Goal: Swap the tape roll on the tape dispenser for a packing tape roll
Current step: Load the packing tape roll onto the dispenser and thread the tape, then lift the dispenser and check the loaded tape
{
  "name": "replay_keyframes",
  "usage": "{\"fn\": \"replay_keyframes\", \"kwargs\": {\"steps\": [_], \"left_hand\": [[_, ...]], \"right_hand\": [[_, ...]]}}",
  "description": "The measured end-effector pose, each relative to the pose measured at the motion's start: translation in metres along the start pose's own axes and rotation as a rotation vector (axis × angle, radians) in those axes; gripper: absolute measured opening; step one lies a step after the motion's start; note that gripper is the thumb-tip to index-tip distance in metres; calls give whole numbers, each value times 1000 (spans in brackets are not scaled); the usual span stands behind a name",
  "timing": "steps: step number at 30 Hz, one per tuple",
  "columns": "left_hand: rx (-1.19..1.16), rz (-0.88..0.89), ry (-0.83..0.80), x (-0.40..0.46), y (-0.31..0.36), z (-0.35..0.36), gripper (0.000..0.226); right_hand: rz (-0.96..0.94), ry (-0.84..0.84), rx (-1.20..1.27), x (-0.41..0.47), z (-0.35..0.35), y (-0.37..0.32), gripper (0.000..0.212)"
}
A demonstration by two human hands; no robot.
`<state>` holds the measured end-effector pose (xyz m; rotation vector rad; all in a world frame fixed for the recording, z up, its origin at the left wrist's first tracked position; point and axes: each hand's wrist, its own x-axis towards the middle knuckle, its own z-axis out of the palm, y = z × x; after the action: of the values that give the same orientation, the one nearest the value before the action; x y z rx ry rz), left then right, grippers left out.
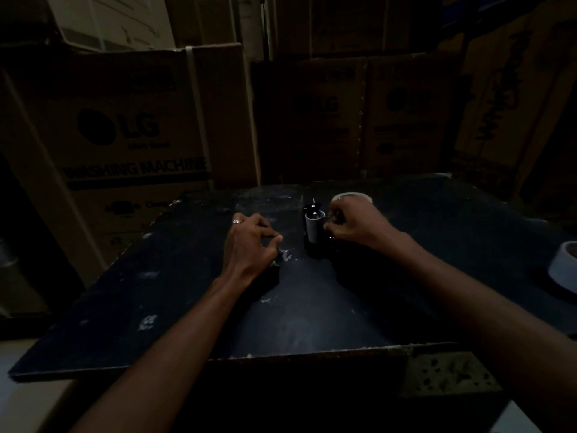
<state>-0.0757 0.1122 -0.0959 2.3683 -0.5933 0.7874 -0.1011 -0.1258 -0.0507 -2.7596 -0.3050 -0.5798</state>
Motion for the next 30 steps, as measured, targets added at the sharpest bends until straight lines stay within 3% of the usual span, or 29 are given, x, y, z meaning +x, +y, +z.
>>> {"fn": "replay_keyframes", "kwargs": {"steps": [2, 4, 8, 9, 13, 14, 17, 19, 25, 30], "left_hand": [[-1, -6, 4, -1, 1, 0, 12], [-2, -9, 13, -1, 1, 0, 12], [-7, -11, -4, -2, 1, 1, 12], [-7, -17, -6, -2, 1, 1, 11], [-19, -40, -8, 0, -2, 4, 11], [-25, -39, -6, 0, -2, 4, 11], [-34, -50, -17, 2, -4, 7, 12], [-38, -64, -30, 2, -5, 7, 13], [-65, -115, 8, 5, -13, 9, 12], [-94, -116, 18, 5, -11, 8, 11]], "right_hand": [[-27, -9, 1, -6, -6, -2, 10], [11, -17, -25, -15, -14, -2, 25], [289, 65, 18, -35, -27, 8, 64], [390, 34, 45, -40, -30, 12, 66], [702, -351, 154, -52, -52, 21, 71], [744, -390, 239, -52, -52, 25, 69], [892, -436, 879, -50, -44, 29, 59], [910, -463, 1139, -48, -38, 25, 51], [854, -473, 1396, -44, -31, 16, 28], [851, -370, 1522, -44, -30, 12, 33]]}}
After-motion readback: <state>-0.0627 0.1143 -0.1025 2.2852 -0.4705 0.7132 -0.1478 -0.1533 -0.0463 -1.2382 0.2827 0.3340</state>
